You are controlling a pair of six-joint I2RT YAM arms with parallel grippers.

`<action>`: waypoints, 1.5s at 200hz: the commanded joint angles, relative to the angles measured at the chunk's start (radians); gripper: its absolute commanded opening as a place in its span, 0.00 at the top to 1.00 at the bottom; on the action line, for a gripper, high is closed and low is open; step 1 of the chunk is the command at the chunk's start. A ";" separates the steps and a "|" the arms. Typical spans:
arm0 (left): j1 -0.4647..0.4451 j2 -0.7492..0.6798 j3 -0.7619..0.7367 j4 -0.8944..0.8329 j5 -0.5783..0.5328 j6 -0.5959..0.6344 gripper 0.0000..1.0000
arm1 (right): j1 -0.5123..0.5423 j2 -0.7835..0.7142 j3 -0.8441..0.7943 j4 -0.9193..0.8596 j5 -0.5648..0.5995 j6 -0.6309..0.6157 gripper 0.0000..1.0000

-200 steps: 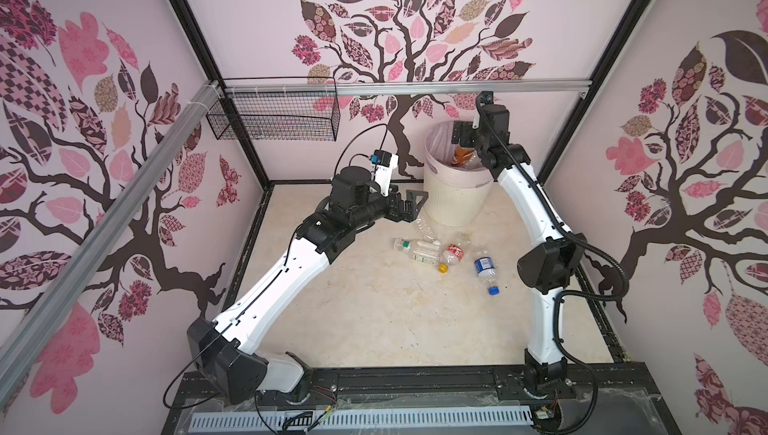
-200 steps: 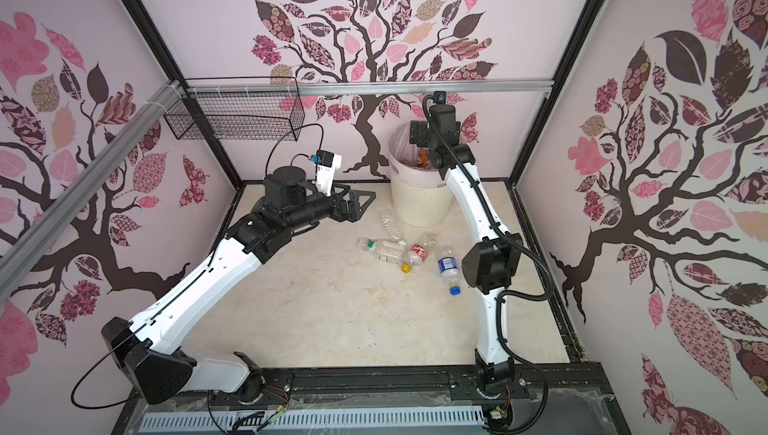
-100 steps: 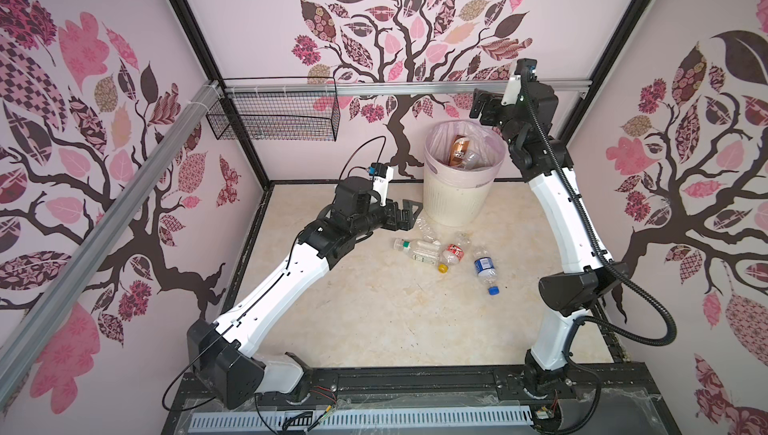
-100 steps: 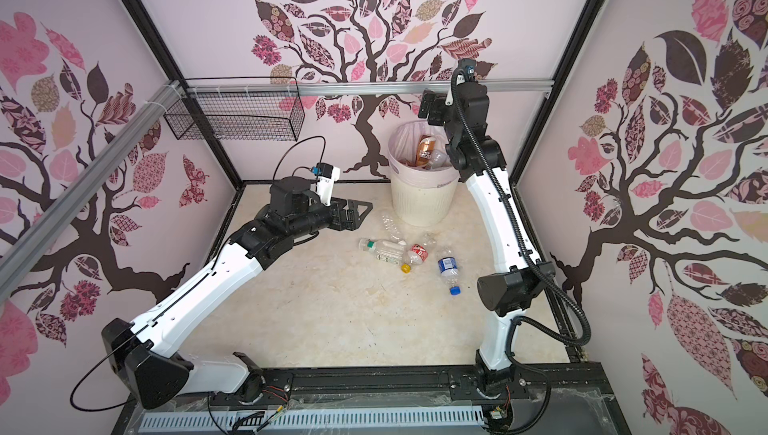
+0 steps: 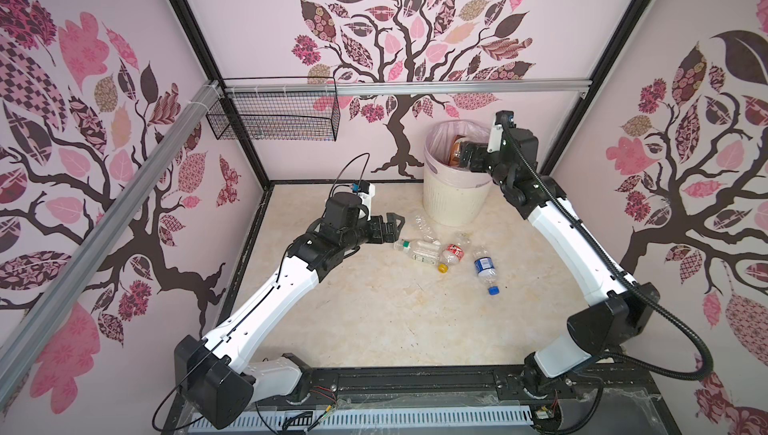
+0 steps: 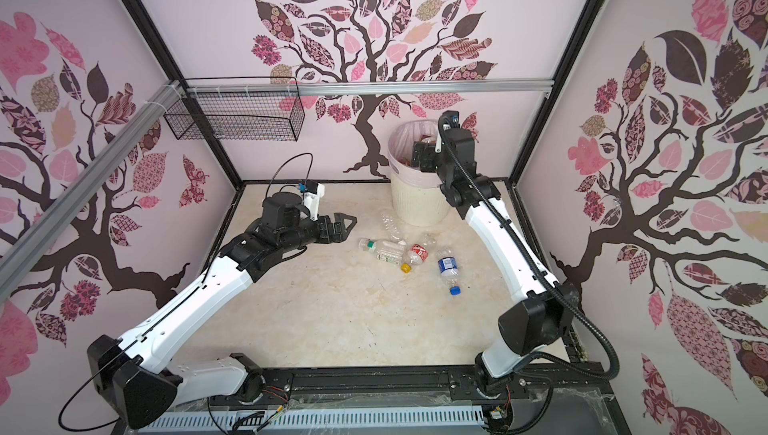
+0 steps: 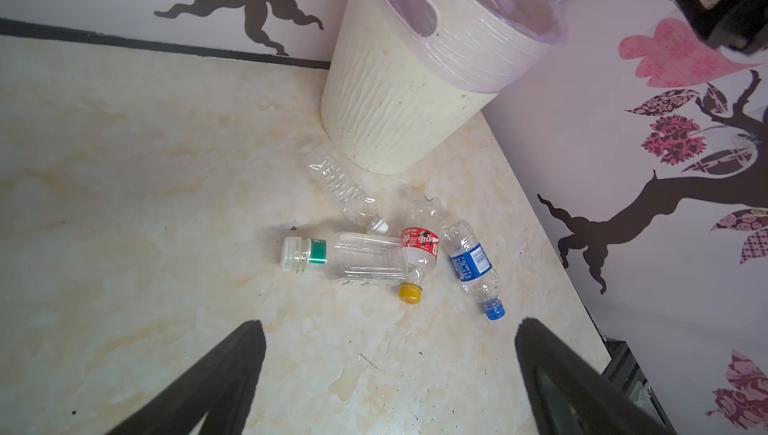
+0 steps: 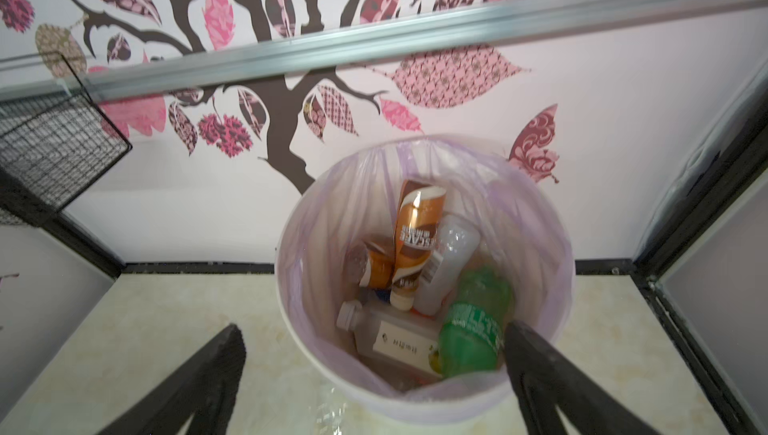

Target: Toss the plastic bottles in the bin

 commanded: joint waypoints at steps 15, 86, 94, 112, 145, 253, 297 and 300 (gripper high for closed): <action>0.043 -0.021 -0.081 0.008 0.028 -0.078 0.02 | 0.041 -0.137 -0.203 0.071 0.016 0.043 0.01; 0.078 -0.029 -0.194 0.014 0.051 -0.173 0.02 | 0.136 -0.216 -0.614 0.142 -0.015 0.158 0.01; 0.080 -0.028 -0.206 0.018 0.060 -0.182 0.02 | 0.138 -0.213 -0.641 0.145 -0.023 0.165 0.01; 0.084 -0.022 -0.220 0.017 0.074 -0.201 0.02 | 0.139 -0.214 -0.705 0.170 -0.037 0.175 0.00; 0.088 -0.024 -0.245 0.024 0.081 -0.219 0.02 | 0.142 -0.181 -0.731 0.182 -0.086 0.166 0.00; 0.208 -0.030 -0.326 0.063 0.190 -0.271 0.02 | 0.195 0.097 -0.624 0.223 -0.207 0.134 0.00; 0.220 -0.011 -0.331 0.062 0.202 -0.266 0.02 | 0.199 0.158 -0.609 0.223 -0.223 0.135 0.01; 0.219 -0.010 -0.331 0.064 0.203 -0.267 0.02 | 0.200 0.161 -0.608 0.224 -0.226 0.136 0.01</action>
